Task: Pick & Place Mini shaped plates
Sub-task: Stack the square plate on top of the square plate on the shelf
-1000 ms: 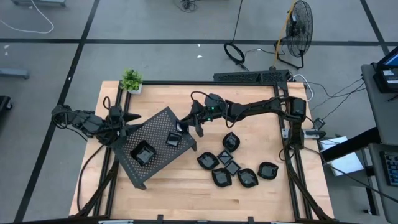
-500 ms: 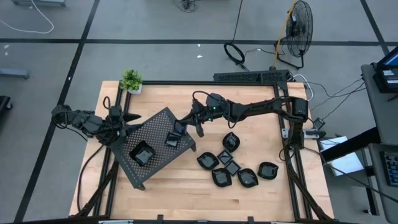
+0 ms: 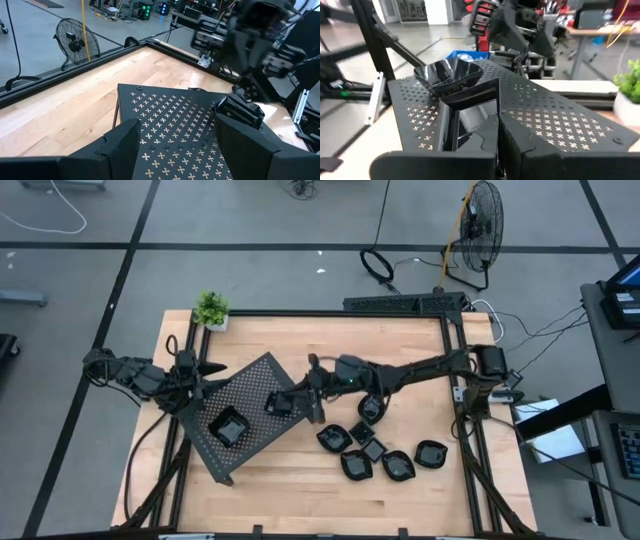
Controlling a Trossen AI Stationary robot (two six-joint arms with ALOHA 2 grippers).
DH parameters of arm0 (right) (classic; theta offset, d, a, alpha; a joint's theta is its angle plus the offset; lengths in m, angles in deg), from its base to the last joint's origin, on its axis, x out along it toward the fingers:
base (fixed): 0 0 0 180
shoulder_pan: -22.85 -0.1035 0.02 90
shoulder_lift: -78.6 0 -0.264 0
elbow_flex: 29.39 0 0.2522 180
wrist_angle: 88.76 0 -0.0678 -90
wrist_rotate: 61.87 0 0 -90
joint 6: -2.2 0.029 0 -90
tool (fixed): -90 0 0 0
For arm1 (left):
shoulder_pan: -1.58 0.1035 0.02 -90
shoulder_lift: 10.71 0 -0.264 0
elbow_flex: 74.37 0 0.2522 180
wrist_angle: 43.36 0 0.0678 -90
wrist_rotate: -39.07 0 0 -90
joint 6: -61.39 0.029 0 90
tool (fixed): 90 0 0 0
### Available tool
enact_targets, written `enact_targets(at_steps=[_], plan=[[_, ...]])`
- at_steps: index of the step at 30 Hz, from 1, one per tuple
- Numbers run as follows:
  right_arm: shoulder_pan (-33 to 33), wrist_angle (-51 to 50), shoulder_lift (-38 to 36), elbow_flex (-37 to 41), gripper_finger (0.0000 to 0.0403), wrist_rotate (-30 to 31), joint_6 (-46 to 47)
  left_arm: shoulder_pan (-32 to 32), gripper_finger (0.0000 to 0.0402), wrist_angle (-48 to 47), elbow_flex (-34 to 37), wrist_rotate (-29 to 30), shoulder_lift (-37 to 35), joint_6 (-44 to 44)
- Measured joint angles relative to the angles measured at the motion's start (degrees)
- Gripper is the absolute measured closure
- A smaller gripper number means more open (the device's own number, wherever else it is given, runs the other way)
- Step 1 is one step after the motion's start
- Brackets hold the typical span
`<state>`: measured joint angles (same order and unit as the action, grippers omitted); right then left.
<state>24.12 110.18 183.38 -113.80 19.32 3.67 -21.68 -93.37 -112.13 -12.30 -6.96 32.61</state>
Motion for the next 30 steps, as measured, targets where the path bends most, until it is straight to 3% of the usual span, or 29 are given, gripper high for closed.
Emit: enact_targets(at_steps=[6, 30], plan=[[-2.97, 5.68, 0.32, 0.02, 0.0403, 9.20, -5.54, -0.01, 0.0146, 0.00, 0.00, -0.02, 0.00, 0.00], [-2.02, 10.56, 4.79, -0.05, 0.0393, 8.75, -5.39, -0.02, 0.0146, 0.00, 0.01, -0.02, 0.00, 0.00]])
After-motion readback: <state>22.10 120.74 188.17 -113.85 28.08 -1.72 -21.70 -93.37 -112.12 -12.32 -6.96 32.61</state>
